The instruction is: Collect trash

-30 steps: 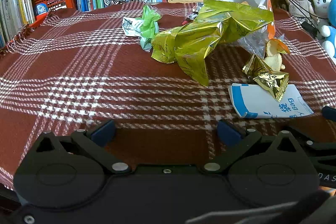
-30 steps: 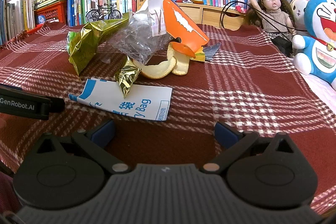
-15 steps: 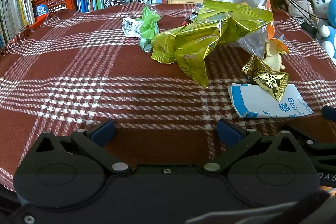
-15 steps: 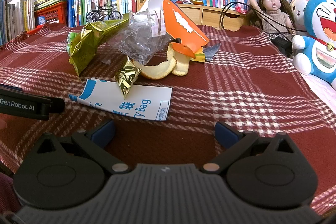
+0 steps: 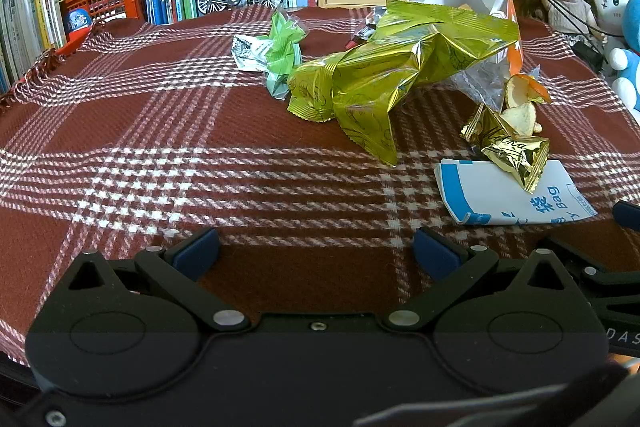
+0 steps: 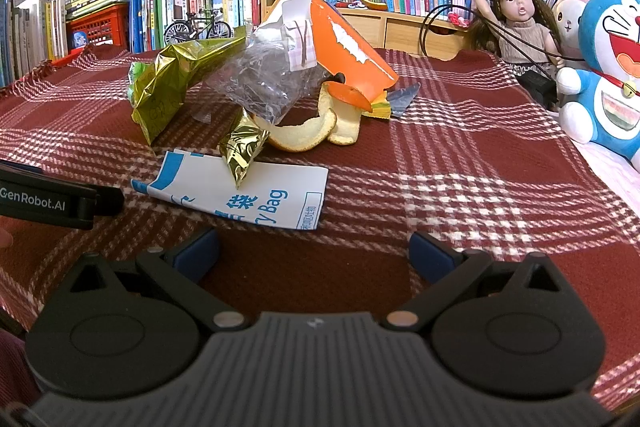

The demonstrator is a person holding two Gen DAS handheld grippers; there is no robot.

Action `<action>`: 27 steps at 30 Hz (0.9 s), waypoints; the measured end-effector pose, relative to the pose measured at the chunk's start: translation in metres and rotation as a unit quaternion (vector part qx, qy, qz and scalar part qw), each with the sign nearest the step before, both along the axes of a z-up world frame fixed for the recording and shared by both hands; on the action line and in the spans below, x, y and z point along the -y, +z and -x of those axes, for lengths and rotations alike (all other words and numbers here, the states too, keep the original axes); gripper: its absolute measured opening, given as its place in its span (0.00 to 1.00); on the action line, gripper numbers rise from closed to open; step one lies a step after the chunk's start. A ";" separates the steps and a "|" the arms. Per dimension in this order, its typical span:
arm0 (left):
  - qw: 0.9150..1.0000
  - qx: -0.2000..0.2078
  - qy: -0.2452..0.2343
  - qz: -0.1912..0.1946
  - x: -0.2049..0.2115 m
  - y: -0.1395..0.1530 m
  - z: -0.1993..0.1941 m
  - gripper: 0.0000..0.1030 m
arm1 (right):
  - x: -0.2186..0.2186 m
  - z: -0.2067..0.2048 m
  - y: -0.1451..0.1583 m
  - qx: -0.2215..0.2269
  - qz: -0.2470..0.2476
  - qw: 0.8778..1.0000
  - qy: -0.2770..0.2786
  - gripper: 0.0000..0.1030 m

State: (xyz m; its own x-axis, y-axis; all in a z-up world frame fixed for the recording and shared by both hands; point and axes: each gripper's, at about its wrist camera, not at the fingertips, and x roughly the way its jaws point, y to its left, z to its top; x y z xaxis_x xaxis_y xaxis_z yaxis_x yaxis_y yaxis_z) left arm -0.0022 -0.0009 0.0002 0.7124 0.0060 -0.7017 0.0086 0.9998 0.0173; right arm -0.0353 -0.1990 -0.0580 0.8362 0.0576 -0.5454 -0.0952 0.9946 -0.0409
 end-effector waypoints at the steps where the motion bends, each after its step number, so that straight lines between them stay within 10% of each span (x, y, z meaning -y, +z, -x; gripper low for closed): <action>1: 1.000 0.000 0.000 0.000 0.000 0.000 0.000 1.00 | 0.000 0.000 0.000 0.001 0.000 1.000 0.000 1.00; 27: 0.998 0.037 -0.053 0.011 -0.016 0.016 0.007 1.00 | -0.005 0.008 0.005 0.032 -0.010 0.997 0.063 1.00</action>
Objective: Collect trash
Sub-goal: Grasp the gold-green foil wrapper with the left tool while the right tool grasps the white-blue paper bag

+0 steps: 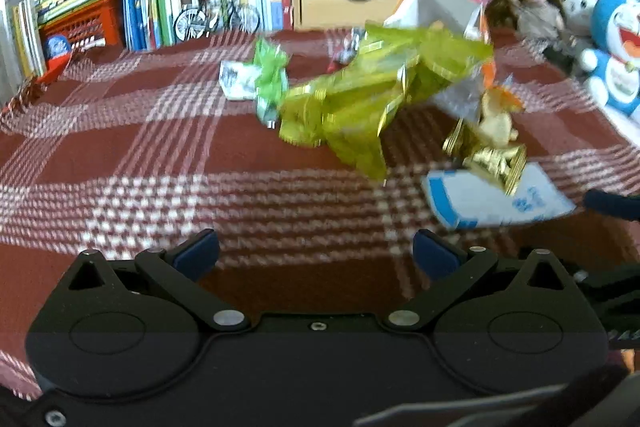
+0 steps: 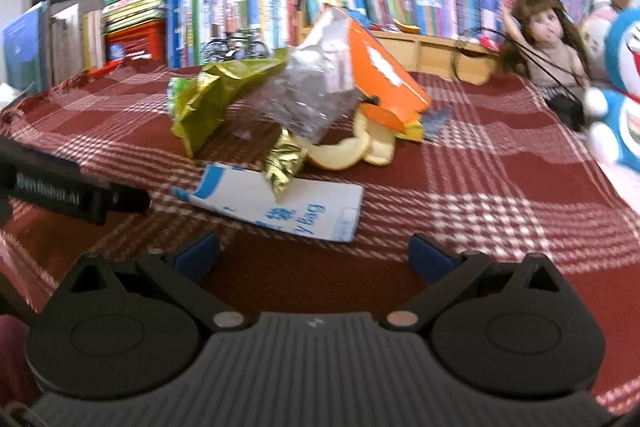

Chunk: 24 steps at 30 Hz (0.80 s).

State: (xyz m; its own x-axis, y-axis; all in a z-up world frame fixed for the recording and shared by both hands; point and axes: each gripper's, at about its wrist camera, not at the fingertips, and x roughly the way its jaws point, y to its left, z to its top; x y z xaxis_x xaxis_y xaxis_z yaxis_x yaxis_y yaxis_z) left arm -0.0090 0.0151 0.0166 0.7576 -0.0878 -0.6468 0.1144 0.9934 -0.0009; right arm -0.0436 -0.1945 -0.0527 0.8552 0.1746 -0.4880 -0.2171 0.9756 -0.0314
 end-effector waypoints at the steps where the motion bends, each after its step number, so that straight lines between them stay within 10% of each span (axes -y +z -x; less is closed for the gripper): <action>1: 1.000 0.007 -0.001 0.006 -0.002 0.005 0.000 1.00 | -0.003 -0.001 0.001 0.002 0.006 1.000 0.004 1.00; 17: 0.996 0.066 0.023 0.047 0.020 0.018 -0.076 1.00 | -0.032 -0.036 0.002 -0.016 0.051 0.995 0.082 1.00; 24: 0.996 0.048 0.029 0.062 0.024 0.003 -0.100 0.93 | -0.036 -0.030 0.003 -0.006 0.051 0.993 0.107 0.66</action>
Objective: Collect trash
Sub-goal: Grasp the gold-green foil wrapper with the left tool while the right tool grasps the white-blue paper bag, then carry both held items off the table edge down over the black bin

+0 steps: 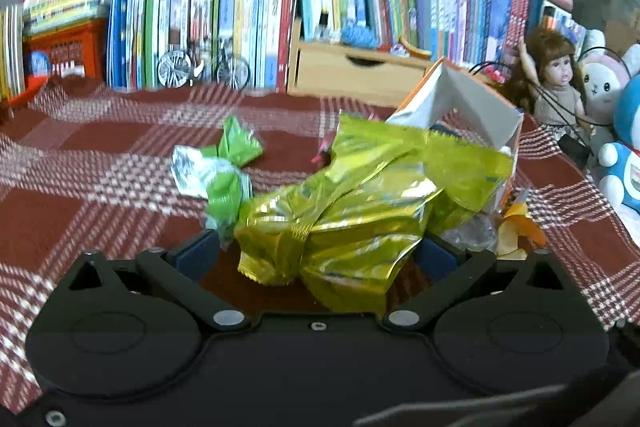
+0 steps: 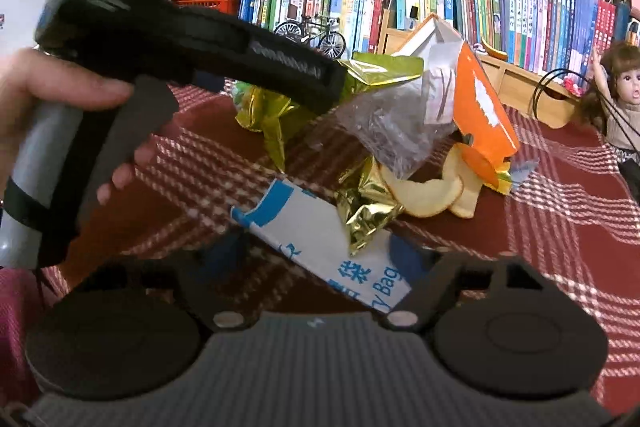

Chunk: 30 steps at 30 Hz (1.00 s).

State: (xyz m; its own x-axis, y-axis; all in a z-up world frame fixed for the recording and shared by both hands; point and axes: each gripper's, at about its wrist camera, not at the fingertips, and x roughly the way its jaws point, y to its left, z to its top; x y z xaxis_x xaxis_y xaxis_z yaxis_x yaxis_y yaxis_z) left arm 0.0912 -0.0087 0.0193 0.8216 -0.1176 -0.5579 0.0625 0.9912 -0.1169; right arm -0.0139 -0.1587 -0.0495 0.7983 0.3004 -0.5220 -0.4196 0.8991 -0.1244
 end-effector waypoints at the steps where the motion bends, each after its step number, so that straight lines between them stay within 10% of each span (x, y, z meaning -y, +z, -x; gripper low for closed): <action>1: 1.000 -0.008 -0.002 0.009 -0.001 -0.002 -0.002 0.90 | 0.000 0.000 0.001 0.002 0.001 1.000 -0.002 0.58; 4: 0.999 -0.029 -0.009 0.041 -0.007 -0.007 -0.004 0.67 | 0.002 0.000 0.004 0.006 -0.001 1.000 -0.018 0.35; 9: 0.999 -0.013 -0.033 0.035 -0.004 -0.002 0.008 0.30 | 0.005 0.001 0.009 0.016 -0.015 0.999 -0.029 0.25; 30: 0.998 0.039 -0.019 0.038 -0.024 0.029 0.087 0.10 | 0.022 0.028 0.027 0.027 -0.078 0.995 -0.058 0.12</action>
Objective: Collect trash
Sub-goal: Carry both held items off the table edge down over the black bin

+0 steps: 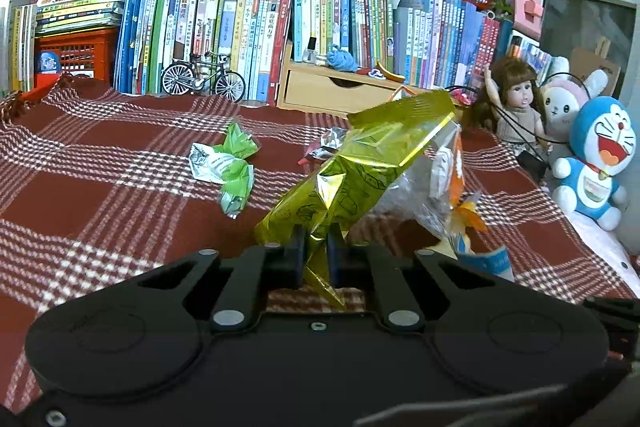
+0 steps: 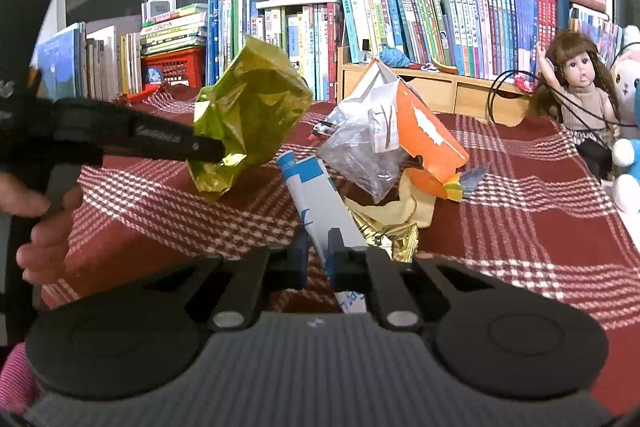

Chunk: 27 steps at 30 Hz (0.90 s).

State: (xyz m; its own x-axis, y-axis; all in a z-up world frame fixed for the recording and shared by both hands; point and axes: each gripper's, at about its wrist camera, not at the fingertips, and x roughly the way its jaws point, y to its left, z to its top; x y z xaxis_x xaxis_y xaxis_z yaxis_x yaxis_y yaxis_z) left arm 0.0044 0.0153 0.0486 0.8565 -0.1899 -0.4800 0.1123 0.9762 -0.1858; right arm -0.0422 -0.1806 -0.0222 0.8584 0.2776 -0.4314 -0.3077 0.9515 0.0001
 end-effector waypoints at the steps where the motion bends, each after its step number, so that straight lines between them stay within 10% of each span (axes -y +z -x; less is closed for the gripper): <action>1: 1.000 0.001 -0.001 0.002 -0.001 0.001 0.005 0.09 | 0.001 0.002 0.001 -0.001 -0.004 1.000 0.000 0.12; 27: 0.997 0.017 -0.074 0.011 -0.022 0.020 0.194 0.09 | 0.019 0.084 0.007 -0.071 -0.098 0.992 0.036 0.07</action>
State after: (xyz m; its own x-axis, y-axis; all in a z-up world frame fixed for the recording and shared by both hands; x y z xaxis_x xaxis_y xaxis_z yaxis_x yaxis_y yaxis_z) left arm -0.1893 0.0370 0.0683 0.8345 -0.3250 -0.4450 0.2613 0.9444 -0.1997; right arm -0.1265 -0.1999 -0.0154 0.7683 0.4259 -0.4778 -0.3580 0.9047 0.2308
